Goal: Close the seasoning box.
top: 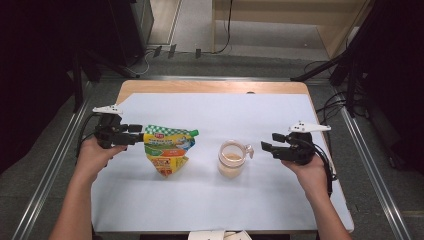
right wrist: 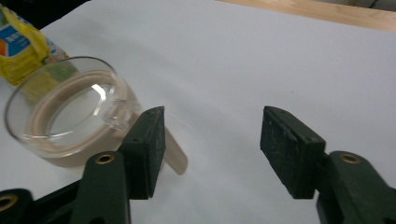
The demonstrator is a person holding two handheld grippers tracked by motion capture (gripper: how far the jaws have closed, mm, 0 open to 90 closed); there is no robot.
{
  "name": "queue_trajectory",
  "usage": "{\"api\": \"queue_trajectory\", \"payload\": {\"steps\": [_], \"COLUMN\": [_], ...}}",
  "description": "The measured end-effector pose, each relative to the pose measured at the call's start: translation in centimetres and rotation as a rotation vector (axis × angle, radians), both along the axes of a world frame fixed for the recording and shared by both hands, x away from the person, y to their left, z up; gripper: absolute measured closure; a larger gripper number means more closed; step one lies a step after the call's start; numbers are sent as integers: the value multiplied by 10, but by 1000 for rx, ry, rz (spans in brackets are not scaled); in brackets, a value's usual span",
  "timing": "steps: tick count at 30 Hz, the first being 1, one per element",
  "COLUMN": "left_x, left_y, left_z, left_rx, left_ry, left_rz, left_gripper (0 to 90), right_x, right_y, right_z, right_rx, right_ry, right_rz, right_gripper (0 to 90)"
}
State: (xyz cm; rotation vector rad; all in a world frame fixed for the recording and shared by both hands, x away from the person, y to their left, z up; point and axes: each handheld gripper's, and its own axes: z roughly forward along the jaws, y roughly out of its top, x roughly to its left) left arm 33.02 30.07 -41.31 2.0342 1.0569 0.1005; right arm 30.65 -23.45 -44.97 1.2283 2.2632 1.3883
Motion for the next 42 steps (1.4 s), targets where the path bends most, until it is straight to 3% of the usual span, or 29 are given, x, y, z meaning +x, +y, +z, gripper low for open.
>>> {"api": "queue_trajectory", "payload": {"steps": [4,7,14,23,26,42], "left_x": [0,1,1,2,2,2], "left_y": [-2,-3,-5,-5,-6,-5], "left_z": [-1,-2,-6,-8,-10,-11], "left_rx": [6,17,27,27,25,17], "left_ry": [5,6,15,22,27,33], "left_rz": [-4,-1,11,14,13,25], "left_gripper": [362,362,356,347,338,330], "right_x": [2,4,9,14,17,20], "right_y": [-7,-11,-20,-26,-27,-24], "right_z": [-3,-7,-18,-26,-30,-34], "right_rx": [13,49,-27,-40,-42,-66], "right_ry": [10,18,-20,9,42,57], "right_rz": [-12,-27,-44,-84,-63,-62], "right_gripper": [376,332,275,274,225,226]}}
